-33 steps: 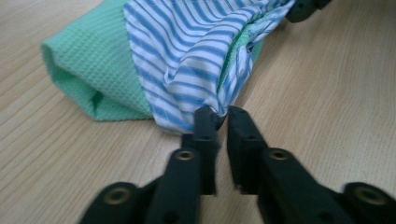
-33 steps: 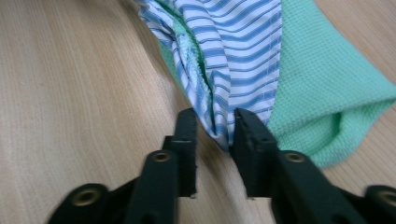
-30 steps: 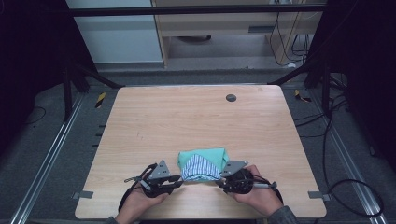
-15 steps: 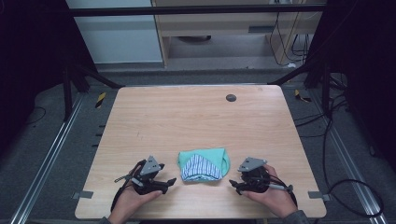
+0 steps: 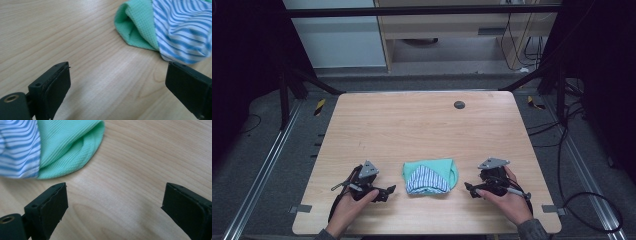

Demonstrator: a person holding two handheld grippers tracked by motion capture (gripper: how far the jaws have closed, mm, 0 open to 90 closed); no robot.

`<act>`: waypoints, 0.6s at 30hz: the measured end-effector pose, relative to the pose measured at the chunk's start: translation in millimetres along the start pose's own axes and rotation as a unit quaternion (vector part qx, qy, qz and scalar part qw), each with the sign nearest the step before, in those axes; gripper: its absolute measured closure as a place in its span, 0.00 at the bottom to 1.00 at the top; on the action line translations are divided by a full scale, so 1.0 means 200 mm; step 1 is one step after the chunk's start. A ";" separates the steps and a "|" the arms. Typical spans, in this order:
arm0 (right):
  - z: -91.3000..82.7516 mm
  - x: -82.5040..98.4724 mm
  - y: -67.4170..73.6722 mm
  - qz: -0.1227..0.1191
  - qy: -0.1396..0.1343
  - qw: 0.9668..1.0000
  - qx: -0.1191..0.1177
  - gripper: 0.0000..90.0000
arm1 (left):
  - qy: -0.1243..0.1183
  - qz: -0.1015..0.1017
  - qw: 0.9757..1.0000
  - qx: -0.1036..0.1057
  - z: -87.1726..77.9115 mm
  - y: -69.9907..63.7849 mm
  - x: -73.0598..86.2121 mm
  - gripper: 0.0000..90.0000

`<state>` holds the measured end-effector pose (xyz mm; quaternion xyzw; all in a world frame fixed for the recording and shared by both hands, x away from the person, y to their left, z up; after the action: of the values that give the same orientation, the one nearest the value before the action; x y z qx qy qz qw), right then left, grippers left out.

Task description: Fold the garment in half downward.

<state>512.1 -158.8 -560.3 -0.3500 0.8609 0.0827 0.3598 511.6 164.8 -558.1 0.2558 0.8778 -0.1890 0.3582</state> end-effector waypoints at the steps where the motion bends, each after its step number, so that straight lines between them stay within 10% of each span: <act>1: 0.01 -0.01 -0.03 0.010 -0.002 1.000 0.007 0.07 | -0.002 -0.006 1.000 -0.004 0.01 0.03 -0.02 0.06; 18: 0.12 -0.07 -0.27 0.085 -0.019 0.994 0.072 0.08 | -0.016 -0.036 0.997 -0.060 0.12 0.27 -0.14 0.07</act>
<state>568.6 -182.5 -563.0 -0.2473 0.8843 0.0568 0.3920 572.9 186.3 -561.6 0.1993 0.8904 -0.1530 0.3796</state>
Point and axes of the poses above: each handheld gripper's, and its own axes: z roughly forward along the jaws, x roughly out of its underside, y roughly to its left, the point moved 10 cm from there along z, roughly forward along the jaws, and after that the axes turned 9 degrees about -z, right-handed, at the moved point
